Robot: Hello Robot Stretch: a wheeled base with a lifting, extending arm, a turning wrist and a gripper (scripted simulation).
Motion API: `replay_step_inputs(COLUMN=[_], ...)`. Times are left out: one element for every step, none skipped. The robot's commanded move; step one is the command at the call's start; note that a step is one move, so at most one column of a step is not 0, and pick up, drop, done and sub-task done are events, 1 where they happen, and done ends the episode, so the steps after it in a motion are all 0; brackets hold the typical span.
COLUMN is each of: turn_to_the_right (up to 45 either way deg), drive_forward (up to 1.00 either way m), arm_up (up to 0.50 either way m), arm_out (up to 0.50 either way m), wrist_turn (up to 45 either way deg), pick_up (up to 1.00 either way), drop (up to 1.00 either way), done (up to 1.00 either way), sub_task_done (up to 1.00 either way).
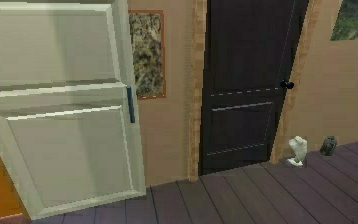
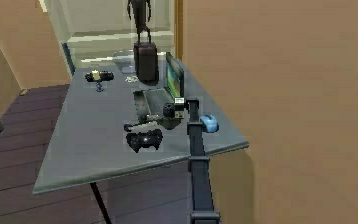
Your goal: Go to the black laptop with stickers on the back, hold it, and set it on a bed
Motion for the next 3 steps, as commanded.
replay_step_inputs(turn_to_the_right=[0.0,0.0,0.0], drive_forward=[0.00,0.00,0.00], arm_up=[0.00,0.10,0.14], arm_out=[0.00,0.00,0.00], wrist_turn=[0.0,0.0,0.0], pick_up=[1.00,0.00,0.00], drop=[0.00,0.00,0.00], done=[0.00,0.00,0.00], sub_task_done=[0.00,0.00,0.00])
